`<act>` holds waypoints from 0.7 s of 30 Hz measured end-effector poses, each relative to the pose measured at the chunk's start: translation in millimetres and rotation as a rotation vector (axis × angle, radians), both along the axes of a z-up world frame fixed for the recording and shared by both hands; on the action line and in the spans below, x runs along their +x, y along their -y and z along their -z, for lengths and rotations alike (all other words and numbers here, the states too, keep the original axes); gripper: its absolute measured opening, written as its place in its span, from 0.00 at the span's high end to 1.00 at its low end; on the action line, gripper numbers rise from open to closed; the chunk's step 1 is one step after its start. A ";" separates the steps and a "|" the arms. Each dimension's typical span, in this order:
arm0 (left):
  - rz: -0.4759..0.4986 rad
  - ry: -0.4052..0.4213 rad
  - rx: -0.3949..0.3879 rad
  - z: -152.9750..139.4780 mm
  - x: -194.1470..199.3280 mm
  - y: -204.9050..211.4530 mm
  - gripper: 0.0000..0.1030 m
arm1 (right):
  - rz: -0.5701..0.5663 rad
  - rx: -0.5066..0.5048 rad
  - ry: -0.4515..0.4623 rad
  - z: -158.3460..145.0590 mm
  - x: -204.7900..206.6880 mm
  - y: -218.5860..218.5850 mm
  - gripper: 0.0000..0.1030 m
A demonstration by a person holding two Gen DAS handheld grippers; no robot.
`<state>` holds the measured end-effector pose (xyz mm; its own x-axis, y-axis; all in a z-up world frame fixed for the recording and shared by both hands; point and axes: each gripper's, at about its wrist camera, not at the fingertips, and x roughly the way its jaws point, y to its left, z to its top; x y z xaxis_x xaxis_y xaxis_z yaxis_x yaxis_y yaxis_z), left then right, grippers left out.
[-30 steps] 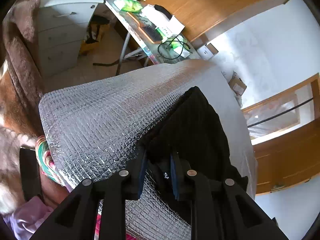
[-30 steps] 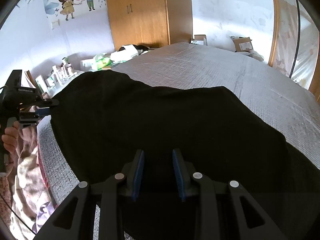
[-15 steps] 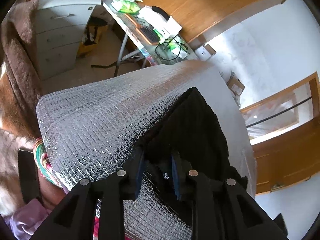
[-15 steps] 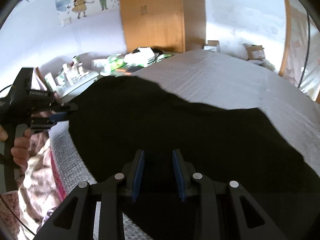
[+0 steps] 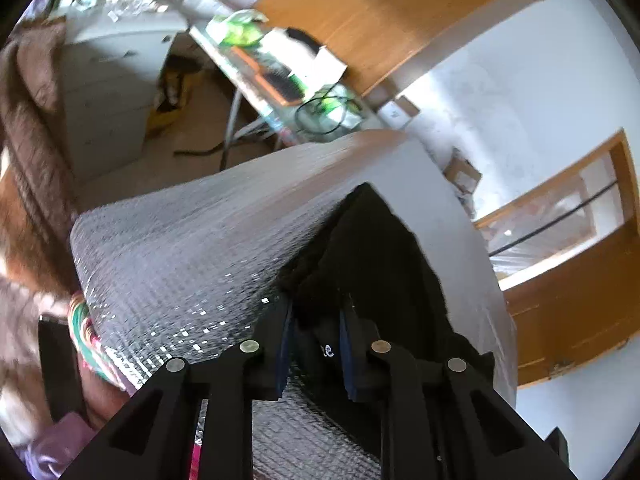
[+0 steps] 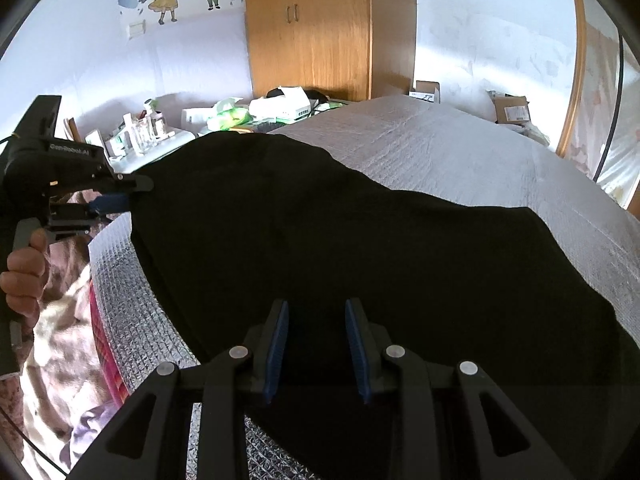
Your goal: Fold clothes
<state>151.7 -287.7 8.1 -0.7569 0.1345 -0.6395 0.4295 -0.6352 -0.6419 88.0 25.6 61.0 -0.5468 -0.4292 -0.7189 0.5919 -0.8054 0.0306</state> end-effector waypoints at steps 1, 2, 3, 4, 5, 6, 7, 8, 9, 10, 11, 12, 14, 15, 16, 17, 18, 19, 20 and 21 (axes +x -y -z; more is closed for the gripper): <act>0.008 -0.017 -0.003 -3.1 0.2 -1.6 0.81 | 0.001 -0.004 0.002 0.0 -0.6 0.2 0.71; 0.013 -0.025 -0.009 -6.1 0.0 -3.1 0.81 | 0.001 -0.008 0.005 -0.1 -1.1 0.4 0.71; 0.018 -0.033 -0.016 -9.2 -0.1 -4.8 0.81 | 0.002 -0.012 0.007 -0.1 -1.7 0.5 0.71; 0.024 -0.044 -0.024 -12.2 -0.3 -7.0 0.81 | 0.002 -0.015 0.008 -0.1 -2.0 0.8 0.71; 0.030 -0.055 -0.032 -15.2 -0.5 -9.2 0.81 | 0.003 -0.016 0.007 0.1 -2.0 1.1 0.71; 0.037 -0.063 -0.041 -18.1 -1.2 -12.0 0.81 | 0.003 -0.017 0.005 0.3 -2.0 1.4 0.71; 0.044 -0.073 -0.048 -21.0 -1.9 -14.5 0.81 | 0.004 -0.018 0.003 0.5 -2.0 1.7 0.71; 0.052 -0.083 -0.054 -23.5 -3.0 -16.3 0.82 | 0.004 -0.020 0.003 0.6 -2.1 1.8 0.71; 0.057 -0.090 -0.057 -26.1 -4.2 -18.6 0.82 | 0.005 -0.025 0.005 0.7 -2.6 1.7 0.71; 0.065 -0.100 -0.058 -28.7 -5.3 -21.2 0.82 | 0.005 -0.029 0.006 0.7 -3.1 1.3 0.71; 0.073 -0.113 -0.059 -31.1 -6.2 -23.4 0.82 | 0.005 -0.034 0.009 0.7 -3.6 0.9 0.71; 0.079 -0.123 -0.061 -33.6 -7.3 -25.8 0.82 | 0.005 -0.039 0.010 0.7 -4.1 0.7 0.71; 0.094 -0.139 -0.072 -38.7 -9.7 -32.4 0.82 | 0.005 -0.048 0.014 1.1 -5.1 -0.1 0.71; 0.103 -0.147 -0.078 -41.4 -11.0 -36.0 0.82 | 0.005 -0.052 0.016 1.4 -5.5 -0.7 0.71; 0.118 -0.156 -0.087 -44.2 -12.7 -40.6 0.82 | 0.005 -0.056 0.018 1.6 -5.9 -0.8 0.71; 0.132 -0.164 -0.095 -47.0 -14.4 -45.3 0.82 | 0.005 -0.059 0.019 1.7 -6.2 -0.4 0.71; 0.147 -0.173 -0.104 -49.8 -16.2 -50.1 0.85 | 0.005 -0.061 0.020 1.8 -6.4 -0.2 0.71; 0.167 -0.184 -0.115 -52.7 -18.0 -55.8 0.92 | 0.006 -0.064 0.022 1.9 -6.7 -0.2 0.71; 0.191 -0.192 -0.130 -55.7 -20.0 -61.9 0.93 | 0.006 -0.067 0.023 2.0 -7.0 -0.2 0.71; 0.212 -0.198 -0.145 -58.5 -22.1 -68.0 0.93 | 0.006 -0.070 0.024 2.1 -7.2 -0.3 0.71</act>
<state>129.6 -219.7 66.6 -0.8335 0.2204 -0.5066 0.1537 -0.7883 -0.5958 80.8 25.9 58.9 -0.5323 -0.4757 -0.7002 0.5852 -0.8045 0.1016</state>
